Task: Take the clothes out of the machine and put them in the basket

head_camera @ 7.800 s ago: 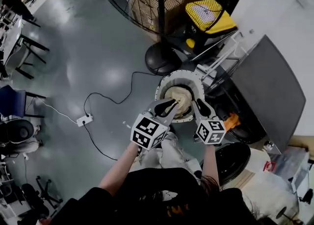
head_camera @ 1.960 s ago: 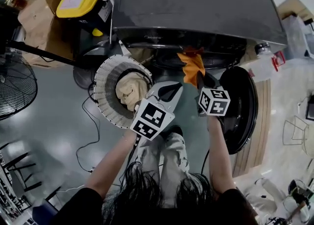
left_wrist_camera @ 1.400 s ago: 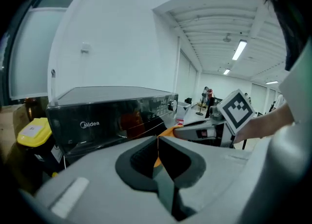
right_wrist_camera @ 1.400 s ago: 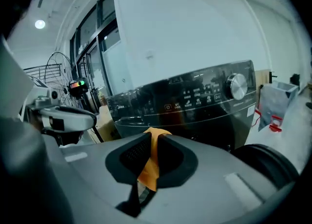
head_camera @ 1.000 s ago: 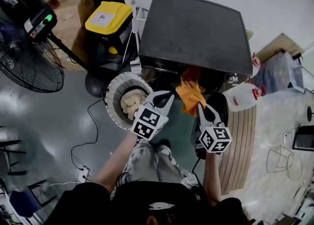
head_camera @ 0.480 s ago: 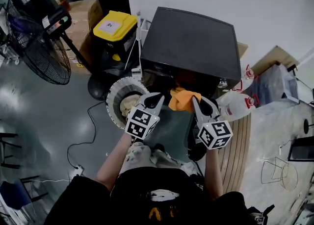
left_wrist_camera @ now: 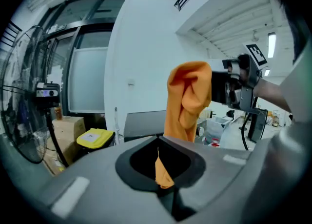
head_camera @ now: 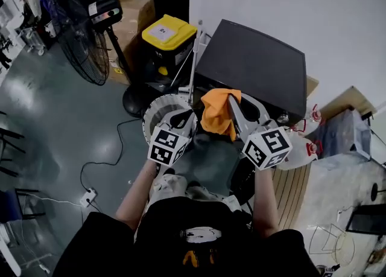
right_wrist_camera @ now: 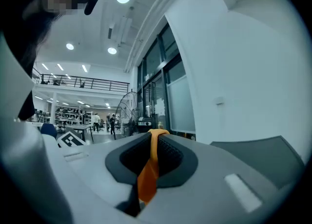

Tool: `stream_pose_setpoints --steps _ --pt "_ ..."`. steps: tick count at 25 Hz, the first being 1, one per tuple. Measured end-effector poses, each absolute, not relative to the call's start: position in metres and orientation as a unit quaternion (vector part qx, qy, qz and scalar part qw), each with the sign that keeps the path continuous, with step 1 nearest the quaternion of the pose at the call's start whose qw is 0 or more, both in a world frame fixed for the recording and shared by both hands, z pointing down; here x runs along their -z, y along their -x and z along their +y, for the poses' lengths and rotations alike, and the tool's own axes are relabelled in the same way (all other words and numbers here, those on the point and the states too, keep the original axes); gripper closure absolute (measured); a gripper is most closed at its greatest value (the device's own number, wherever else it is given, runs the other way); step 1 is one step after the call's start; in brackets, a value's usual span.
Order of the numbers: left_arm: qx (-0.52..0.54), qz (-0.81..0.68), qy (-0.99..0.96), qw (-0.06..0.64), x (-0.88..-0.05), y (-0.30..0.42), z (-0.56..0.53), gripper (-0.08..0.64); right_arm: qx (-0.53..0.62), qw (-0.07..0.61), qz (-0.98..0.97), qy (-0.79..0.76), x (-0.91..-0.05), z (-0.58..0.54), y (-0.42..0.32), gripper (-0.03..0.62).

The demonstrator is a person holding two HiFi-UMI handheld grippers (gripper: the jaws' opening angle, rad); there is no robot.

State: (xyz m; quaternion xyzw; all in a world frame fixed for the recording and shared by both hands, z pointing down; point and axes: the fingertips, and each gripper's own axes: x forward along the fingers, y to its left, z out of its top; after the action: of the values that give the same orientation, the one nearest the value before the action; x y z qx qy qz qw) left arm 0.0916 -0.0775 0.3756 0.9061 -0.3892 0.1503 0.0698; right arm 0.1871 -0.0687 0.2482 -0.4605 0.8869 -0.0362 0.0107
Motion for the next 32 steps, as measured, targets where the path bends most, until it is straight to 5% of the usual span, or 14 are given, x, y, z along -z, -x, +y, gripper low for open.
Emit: stream_pose_setpoints --steps 8,14,16,20,23,32 --pt "-0.141 -0.462 -0.873 0.074 -0.36 -0.009 -0.092 0.532 -0.003 0.046 0.926 0.375 -0.181 -0.119 -0.1 0.548" --pt "-0.145 -0.448 -0.874 0.12 -0.383 0.009 -0.104 0.236 -0.012 0.065 0.947 0.316 -0.15 -0.132 -0.035 0.548" --pt "-0.156 -0.468 -0.858 0.145 -0.403 0.013 -0.121 0.219 -0.013 0.076 0.953 0.294 -0.139 -0.131 -0.014 0.548" --pt "-0.141 -0.521 -0.821 0.186 -0.427 0.033 -0.156 0.238 -0.02 0.089 0.96 0.265 -0.124 -0.128 0.018 0.548" --pt "-0.105 -0.521 -0.825 0.193 -0.416 0.046 -0.174 0.545 -0.019 0.089 0.959 0.269 -0.123 -0.14 0.026 0.548" --pt "-0.022 -0.493 -0.855 0.162 -0.352 0.101 -0.196 0.546 -0.002 0.076 0.94 0.333 -0.155 -0.193 0.014 0.548"
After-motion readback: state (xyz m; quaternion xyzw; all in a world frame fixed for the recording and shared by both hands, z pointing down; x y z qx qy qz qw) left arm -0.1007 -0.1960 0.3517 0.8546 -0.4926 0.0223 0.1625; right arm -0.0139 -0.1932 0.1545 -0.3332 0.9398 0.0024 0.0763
